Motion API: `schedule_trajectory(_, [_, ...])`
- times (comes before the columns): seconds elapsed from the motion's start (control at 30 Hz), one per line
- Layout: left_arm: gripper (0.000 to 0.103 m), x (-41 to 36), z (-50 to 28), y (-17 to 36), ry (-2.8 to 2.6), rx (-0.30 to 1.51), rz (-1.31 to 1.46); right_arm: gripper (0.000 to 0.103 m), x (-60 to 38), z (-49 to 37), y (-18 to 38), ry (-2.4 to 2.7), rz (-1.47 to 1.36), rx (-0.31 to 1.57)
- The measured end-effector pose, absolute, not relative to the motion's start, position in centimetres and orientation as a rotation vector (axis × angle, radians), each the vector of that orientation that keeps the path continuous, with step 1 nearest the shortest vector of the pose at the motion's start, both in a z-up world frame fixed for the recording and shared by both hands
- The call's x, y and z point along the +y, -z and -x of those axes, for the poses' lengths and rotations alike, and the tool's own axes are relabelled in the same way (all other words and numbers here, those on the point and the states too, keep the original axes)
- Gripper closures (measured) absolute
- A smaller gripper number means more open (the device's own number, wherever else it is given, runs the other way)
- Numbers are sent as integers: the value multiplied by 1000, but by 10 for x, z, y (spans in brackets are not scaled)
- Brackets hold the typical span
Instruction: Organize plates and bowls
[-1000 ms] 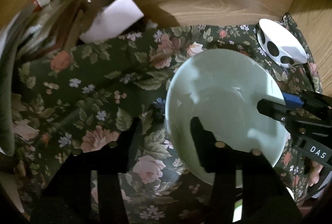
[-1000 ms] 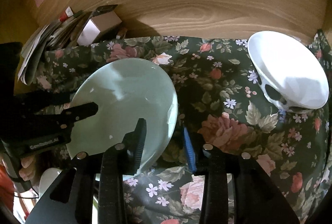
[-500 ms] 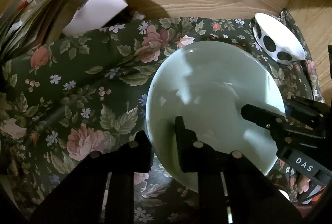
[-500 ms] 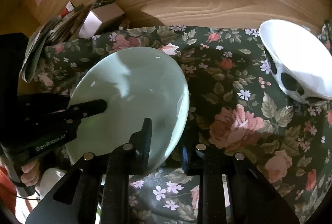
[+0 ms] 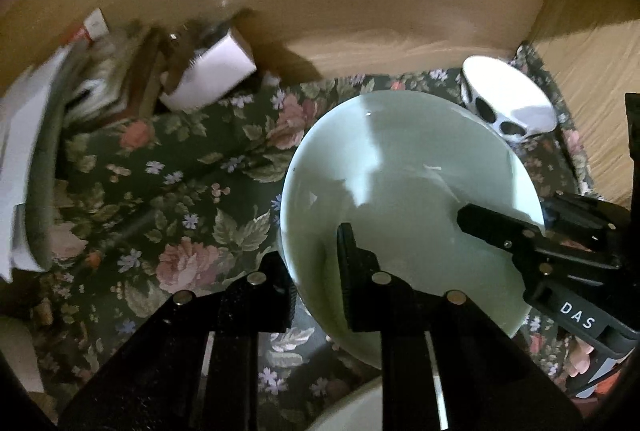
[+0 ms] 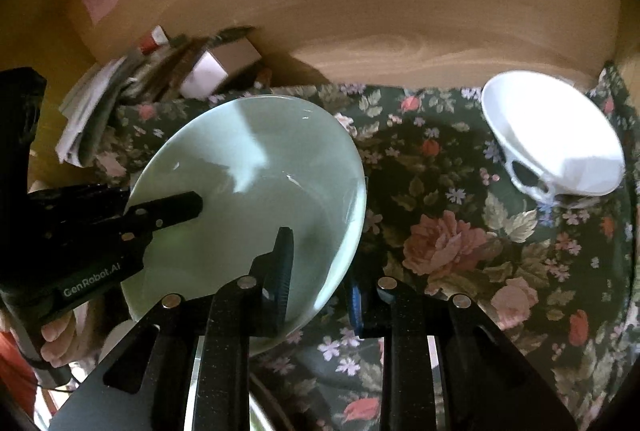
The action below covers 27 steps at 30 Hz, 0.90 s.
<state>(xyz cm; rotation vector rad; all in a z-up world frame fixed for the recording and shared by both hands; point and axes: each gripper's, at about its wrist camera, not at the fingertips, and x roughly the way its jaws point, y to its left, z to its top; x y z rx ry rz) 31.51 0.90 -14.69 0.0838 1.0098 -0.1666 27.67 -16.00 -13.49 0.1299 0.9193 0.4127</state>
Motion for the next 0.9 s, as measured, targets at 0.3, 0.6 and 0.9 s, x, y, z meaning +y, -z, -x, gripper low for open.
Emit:
schedule_trajectory(0.3, [85,19,-281,114,154,941,-56,81,-153,-246,102,-427,-111,841])
schedule_trajectory(0.6, [85,34,-242,95,125,897,-29,81,-138,-217,86,-453,-90,794])
schedule_trajectory(0.9, [85,54,-204,88,85,876,-1,81,-114,-194,80,-505,-72,772])
